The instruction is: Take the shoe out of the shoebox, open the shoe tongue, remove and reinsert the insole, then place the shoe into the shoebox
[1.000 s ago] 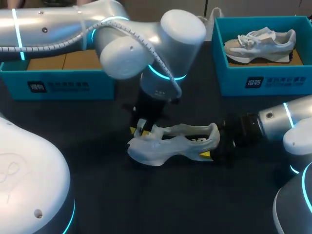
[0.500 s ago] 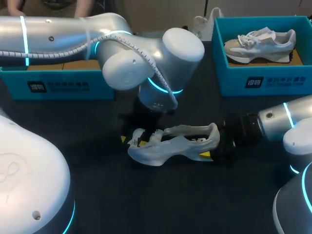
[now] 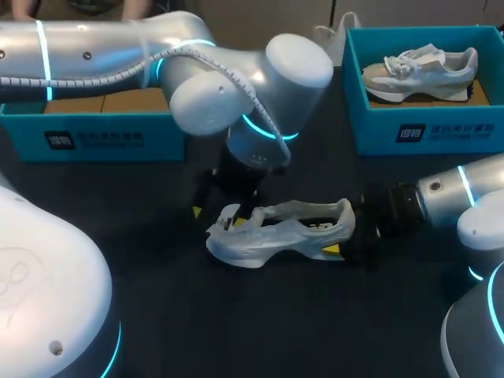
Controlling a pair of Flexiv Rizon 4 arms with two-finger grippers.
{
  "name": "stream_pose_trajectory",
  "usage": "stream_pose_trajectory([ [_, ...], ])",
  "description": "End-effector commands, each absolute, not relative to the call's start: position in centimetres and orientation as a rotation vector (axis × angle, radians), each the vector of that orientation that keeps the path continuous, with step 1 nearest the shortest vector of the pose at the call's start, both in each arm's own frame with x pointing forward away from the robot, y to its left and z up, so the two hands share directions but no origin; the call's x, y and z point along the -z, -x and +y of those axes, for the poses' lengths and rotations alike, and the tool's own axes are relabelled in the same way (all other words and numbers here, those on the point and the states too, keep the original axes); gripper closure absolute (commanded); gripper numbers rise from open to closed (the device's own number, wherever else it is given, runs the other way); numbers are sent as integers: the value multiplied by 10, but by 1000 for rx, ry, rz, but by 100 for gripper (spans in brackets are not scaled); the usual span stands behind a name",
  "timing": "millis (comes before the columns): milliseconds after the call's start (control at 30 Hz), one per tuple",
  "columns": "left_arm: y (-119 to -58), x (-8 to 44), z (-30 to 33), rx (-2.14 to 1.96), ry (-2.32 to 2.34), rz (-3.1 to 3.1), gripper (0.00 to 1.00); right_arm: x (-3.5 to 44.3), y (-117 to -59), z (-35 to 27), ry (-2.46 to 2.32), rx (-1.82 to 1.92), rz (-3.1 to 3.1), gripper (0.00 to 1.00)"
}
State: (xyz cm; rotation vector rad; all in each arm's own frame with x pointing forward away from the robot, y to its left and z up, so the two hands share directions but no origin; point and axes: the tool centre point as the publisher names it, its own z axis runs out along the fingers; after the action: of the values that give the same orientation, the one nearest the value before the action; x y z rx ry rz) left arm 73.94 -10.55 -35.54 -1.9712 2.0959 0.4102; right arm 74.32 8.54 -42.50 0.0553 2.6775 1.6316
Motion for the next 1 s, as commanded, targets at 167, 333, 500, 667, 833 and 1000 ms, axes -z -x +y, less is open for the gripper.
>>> stream_pose_trajectory([
  [167, -741, 311, -106, -286, 1884, 2205, 0, 433, -745, 88, -56, -1628, 2678, 100],
  [333, -749, 289, -114, -216, 1789, 2267, 0, 433, -745, 88, -56, -1628, 2678, 100],
  [500, -764, 262, -121, -164, 1720, 2311, 0, 433, -745, 88, -56, -1628, 2678, 100],
  [667, -779, 238, -126, -115, 1603, 2426, 0, 433, -745, 88, -56, -1628, 2678, 100],
  [833, -787, 220, -131, -71, 1309, 2654, 0, 433, -745, 88, -56, -1628, 2678, 100],
  [1000, -787, 210, -133, 17, 913, 2868, 0, 433, -745, 88, -56, -1628, 2678, 100],
])
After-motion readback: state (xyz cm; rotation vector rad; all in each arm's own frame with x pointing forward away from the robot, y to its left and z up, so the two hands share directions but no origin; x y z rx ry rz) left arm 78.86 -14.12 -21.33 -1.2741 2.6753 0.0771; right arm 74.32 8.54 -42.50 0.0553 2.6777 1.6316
